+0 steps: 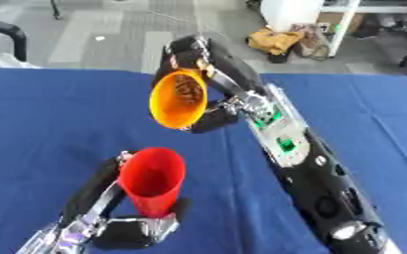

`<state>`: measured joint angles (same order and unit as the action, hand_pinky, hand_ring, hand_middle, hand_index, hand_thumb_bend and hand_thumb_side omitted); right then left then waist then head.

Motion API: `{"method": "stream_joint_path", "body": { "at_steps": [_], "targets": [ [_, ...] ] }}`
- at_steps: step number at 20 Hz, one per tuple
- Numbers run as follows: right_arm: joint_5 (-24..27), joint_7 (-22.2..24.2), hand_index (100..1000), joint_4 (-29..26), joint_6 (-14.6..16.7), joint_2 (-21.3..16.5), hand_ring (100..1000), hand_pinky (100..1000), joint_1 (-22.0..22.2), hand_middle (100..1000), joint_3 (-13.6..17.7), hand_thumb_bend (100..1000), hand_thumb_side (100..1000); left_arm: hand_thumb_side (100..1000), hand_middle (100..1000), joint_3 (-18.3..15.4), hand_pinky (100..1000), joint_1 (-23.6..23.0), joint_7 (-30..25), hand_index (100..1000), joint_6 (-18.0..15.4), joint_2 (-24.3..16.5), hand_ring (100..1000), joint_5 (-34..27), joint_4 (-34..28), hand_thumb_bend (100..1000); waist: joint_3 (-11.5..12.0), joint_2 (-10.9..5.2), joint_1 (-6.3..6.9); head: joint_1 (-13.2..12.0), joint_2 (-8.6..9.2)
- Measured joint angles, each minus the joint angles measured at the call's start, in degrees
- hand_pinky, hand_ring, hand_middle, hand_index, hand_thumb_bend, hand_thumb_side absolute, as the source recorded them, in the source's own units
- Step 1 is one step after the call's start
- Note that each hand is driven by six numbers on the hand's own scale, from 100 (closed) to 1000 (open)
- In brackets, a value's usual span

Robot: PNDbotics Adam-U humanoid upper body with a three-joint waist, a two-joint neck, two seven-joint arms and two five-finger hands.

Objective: Pour the contents of one cup into another cup.

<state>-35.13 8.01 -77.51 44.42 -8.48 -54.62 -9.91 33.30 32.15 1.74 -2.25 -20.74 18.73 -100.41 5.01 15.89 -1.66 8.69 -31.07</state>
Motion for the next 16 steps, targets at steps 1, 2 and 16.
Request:
{"method": "stream_joint_path", "body": {
  "at_steps": [1, 2, 16],
  "targets": [
    [0.0, 0.0, 503, -0.1, 0.1, 0.0, 380, 451, 0.0, 442, -0.1, 100, 100, 551, 364, 0.0, 489, 0.1, 0.0, 558, 0.0, 0.1, 337, 0.0, 0.0, 112, 0.0, 0.0, 0.0, 0.0, 0.0],
    [0.0, 0.1, 503, -0.1, 0.2, 0.0, 380, 451, 0.1, 442, -0.1, 100, 100, 551, 364, 0.0, 490, 0.2, -0.1, 558, 0.0, 0.1, 337, 0.0, 0.0, 112, 0.0, 0.0, 0.0, 0.0, 0.0],
    [-0.6, 0.0, 510, -0.6, 1.5, 0.0, 385, 451, 0.2, 447, -0.9, 100, 100, 552, 365, 0.0, 491, 0.6, -0.6, 560, 0.1, 0.1, 347, 0.0, 0.2, 108, 0.0, 0.0, 0.02, 0.0, 0.0]
  ]
}}
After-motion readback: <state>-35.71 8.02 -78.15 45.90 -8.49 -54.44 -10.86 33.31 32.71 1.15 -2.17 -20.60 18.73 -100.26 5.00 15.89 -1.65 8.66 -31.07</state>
